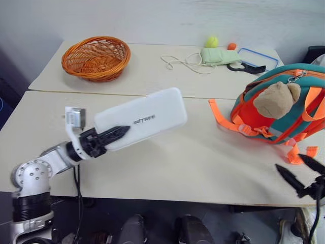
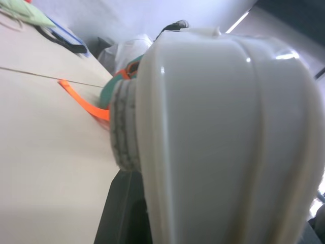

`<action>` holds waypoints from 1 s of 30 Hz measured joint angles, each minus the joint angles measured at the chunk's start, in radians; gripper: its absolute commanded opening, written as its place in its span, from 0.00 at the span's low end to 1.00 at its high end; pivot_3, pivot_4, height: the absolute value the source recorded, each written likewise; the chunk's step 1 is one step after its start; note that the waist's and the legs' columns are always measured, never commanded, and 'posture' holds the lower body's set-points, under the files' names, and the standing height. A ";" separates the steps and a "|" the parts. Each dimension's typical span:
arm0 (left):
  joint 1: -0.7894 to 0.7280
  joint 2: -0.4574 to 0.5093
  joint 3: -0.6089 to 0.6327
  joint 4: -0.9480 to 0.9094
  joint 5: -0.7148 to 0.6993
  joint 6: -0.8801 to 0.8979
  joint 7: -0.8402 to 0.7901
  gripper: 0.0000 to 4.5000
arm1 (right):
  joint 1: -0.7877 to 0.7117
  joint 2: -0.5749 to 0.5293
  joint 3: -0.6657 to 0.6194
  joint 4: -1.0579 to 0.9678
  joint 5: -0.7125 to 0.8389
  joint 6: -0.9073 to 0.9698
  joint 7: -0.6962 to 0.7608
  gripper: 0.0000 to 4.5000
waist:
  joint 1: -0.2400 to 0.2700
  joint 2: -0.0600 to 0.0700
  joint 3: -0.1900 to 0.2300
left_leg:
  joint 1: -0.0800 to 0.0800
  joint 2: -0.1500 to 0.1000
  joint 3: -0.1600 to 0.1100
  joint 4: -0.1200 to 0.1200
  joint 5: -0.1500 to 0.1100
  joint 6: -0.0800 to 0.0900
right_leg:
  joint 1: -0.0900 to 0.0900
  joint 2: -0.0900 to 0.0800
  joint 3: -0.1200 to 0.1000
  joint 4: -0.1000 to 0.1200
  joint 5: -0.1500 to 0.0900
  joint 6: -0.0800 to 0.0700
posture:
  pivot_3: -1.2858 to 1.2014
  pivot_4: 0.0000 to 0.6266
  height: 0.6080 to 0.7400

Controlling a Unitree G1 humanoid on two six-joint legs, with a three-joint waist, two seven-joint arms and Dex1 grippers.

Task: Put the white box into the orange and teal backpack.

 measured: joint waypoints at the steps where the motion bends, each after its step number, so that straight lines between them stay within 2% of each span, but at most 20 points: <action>1: 0.003 0.005 -0.003 -0.001 0.015 -0.013 -0.017 0.26 | -0.036 -0.015 -0.001 0.021 0.001 -0.003 -0.001 0.99 | -0.001 0.000 0.000 | 0.000 0.000 0.000 0.000 0.000 0.000 | 0.000 0.000 0.000 0.000 0.000 0.000 | 0.52 0.24 1.00; 6: 0.008 0.010 -0.046 -0.011 0.072 -0.074 -0.073 0.26 | -0.312 -0.122 0.075 0.138 0.011 0.009 0.038 0.99 | -0.013 0.001 0.001 | -0.001 0.001 0.000 -0.001 0.000 0.001 | -0.001 0.000 0.000 0.001 0.000 0.000 | 0.52 0.24 1.00; 9: 0.010 0.005 -0.053 -0.012 0.094 -0.100 -0.079 0.26 | -0.429 -0.127 0.178 0.161 0.020 0.064 0.072 0.87 | -0.015 0.001 0.001 | -0.002 0.001 -0.001 -0.001 0.000 0.001 | -0.002 0.000 -0.001 0.001 0.000 0.000 | 0.52 0.24 1.00; 13: 0.004 -0.010 -0.058 -0.012 0.098 -0.122 -0.067 0.26 | -0.594 -0.088 0.307 0.177 0.026 0.127 0.080 0.56 | -0.014 0.002 0.001 | -0.004 0.001 0.000 0.001 0.000 0.001 | -0.005 0.000 0.000 0.003 0.000 0.000 | 0.52 0.24 1.00; 19: 0.010 -0.046 0.003 -0.011 0.092 -0.141 0.019 0.26 | -0.647 -0.026 0.391 0.160 0.037 0.144 0.097 0.11 | -0.013 0.002 0.002 | -0.005 0.001 -0.001 0.001 0.000 0.002 | -0.005 -0.001 -0.001 0.003 0.000 0.000 | 0.52 0.24 1.00; 21: 0.009 -0.053 0.026 -0.008 0.092 -0.151 0.056 0.26 | -0.660 0.009 0.427 0.132 0.042 0.154 0.098 0.00 | -0.014 0.002 0.002 | -0.005 0.001 -0.001 0.002 0.000 0.002 | -0.005 -0.001 -0.001 0.004 0.000 0.000 | 0.52 0.24 1.00; 24: -0.008 -0.074 0.051 0.017 0.093 -0.170 0.112 0.26 | -0.697 0.063 0.482 0.073 0.052 0.175 0.095 0.00 | -0.022 0.002 0.002 | -0.004 0.002 0.000 0.002 0.000 0.001 | -0.007 0.000 0.000 0.005 0.000 0.000 | 0.52 0.24 1.00; 30: -0.066 -0.094 0.104 0.105 0.110 -0.237 0.220 0.26 | -0.812 0.242 0.653 -0.045 0.082 0.239 0.076 0.00 | -0.032 0.002 0.002 | -0.005 0.002 0.000 0.000 0.001 0.000 | -0.010 0.000 -0.001 0.007 0.000 0.000 | 0.52 0.24 1.00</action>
